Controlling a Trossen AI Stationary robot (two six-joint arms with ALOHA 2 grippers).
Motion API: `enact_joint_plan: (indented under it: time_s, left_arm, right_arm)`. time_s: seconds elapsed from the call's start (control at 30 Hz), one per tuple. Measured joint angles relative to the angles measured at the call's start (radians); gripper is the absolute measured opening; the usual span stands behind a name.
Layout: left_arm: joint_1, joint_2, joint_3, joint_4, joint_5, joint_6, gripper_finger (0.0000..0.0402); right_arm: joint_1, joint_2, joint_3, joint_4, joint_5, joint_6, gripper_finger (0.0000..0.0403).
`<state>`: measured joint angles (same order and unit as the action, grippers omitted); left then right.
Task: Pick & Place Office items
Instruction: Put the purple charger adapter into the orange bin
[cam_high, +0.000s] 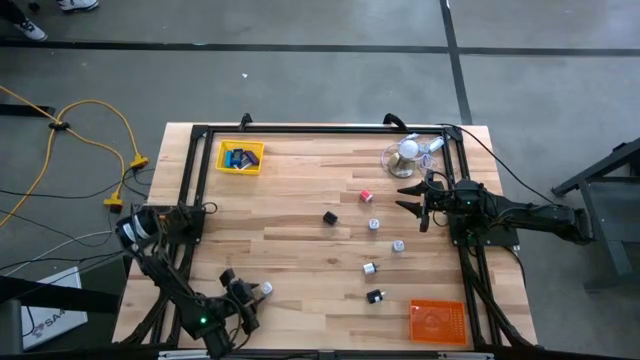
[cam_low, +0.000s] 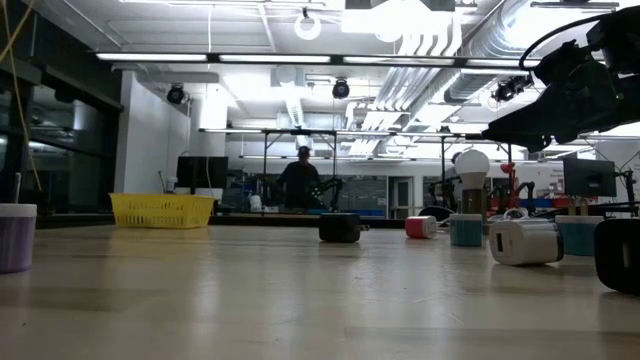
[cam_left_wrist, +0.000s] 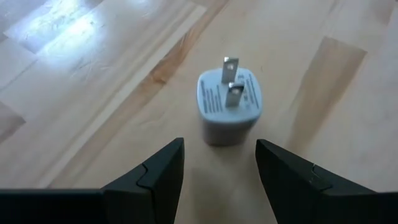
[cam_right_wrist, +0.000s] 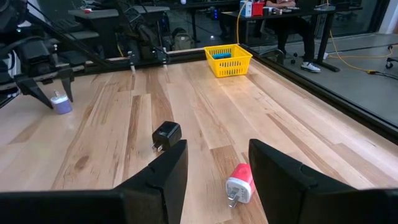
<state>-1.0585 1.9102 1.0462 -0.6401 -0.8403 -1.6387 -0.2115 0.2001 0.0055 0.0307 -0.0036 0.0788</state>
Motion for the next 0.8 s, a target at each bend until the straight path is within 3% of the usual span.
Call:
enact_joint_plan:
  time_s: [0.37,0.8]
  left_arm:
    - [-0.039,0.084,0.0,0.044,-0.116,-0.066,0.0191]
    - [-0.025,0.098,0.0,0.067,-0.152,-0.067,0.0191]
  right_arm:
    - [0.0,0.0,0.0,0.0,0.0,0.0,0.0158]
    - [0.0,0.0,0.0,0.0,0.0,0.0,0.0158]
